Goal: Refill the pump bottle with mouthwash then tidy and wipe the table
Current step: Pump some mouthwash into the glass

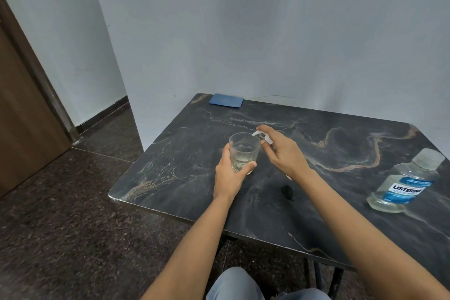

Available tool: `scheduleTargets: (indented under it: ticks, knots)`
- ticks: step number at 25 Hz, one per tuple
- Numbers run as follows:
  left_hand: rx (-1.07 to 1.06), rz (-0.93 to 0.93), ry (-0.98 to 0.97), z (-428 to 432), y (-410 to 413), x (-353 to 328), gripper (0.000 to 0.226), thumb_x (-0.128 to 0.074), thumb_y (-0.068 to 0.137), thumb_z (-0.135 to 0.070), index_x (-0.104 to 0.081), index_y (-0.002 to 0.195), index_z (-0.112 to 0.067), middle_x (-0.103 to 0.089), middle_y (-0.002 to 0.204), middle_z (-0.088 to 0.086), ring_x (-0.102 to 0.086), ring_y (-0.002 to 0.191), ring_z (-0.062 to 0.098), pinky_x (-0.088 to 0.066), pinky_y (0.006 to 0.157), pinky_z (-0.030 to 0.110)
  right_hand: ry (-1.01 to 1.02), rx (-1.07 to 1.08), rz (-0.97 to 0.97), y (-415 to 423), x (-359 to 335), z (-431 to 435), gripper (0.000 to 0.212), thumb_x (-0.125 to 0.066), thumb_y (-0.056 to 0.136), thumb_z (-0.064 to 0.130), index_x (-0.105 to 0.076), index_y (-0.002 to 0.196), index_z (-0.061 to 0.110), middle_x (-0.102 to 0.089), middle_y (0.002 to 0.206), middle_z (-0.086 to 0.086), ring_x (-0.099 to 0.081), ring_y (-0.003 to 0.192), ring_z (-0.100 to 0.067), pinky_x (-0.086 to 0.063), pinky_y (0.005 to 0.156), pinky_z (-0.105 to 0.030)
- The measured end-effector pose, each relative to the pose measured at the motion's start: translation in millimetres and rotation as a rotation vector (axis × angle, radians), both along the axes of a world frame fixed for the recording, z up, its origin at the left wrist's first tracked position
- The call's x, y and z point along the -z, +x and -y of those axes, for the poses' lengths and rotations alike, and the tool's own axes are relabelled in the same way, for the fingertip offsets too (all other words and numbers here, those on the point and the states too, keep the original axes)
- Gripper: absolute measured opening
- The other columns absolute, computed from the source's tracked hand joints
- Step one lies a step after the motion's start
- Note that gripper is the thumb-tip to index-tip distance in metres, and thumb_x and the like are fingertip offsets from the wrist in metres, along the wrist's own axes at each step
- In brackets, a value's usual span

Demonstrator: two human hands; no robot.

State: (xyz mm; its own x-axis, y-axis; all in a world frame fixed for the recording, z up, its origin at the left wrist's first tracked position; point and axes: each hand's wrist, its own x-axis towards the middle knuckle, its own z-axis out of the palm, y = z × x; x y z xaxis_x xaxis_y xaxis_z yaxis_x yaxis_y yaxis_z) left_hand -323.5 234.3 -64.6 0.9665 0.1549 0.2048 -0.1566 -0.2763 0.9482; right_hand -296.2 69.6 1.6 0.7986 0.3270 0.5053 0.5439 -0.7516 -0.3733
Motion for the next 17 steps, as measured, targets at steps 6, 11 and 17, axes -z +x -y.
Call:
scheduleTargets:
  ticks: [6, 11, 17]
  knots:
    - [-0.005, -0.007, 0.009, 0.0, 0.9, 0.8, 0.086, -0.075, 0.068, -0.053, -0.033, 0.14, -0.035, -0.058, 0.128, -0.008, -0.056, 0.116, 0.01, -0.047, 0.099, 0.034, 0.032, -0.038, -0.015, 0.0, 2.3, 1.2, 0.024, -0.045, 0.099, 0.028, -0.05, 0.122, 0.027, -0.065, 0.105, 0.0, -0.06, 0.084, -0.016, -0.051, 0.077, -0.037]
    - [-0.005, 0.0, 0.011, -0.2, 0.3, 0.6, 0.085, -0.076, 0.069, -0.052, -0.033, 0.14, -0.034, -0.058, 0.128, -0.008, -0.055, 0.116, 0.01, -0.047, 0.097, 0.032, 0.055, -0.028, 0.03, -1.0, 6.1, 0.8, 0.022, -0.048, 0.098, 0.025, -0.053, 0.119, 0.022, -0.066, 0.1, 0.001, -0.059, 0.077, -0.014, -0.05, 0.071, -0.033]
    - [-0.001, -0.009, 0.012, 0.0, 0.0, 0.9, 0.088, -0.074, 0.068, -0.055, -0.031, 0.142, -0.034, -0.055, 0.132, -0.008, -0.053, 0.119, 0.01, -0.047, 0.1, 0.035, 0.066, -0.045, 0.011, -2.3, 5.1, 1.5, 0.031, -0.049, 0.098, 0.023, -0.05, 0.128, 0.025, -0.065, 0.097, 0.002, -0.057, 0.076, -0.014, -0.041, 0.07, -0.022]
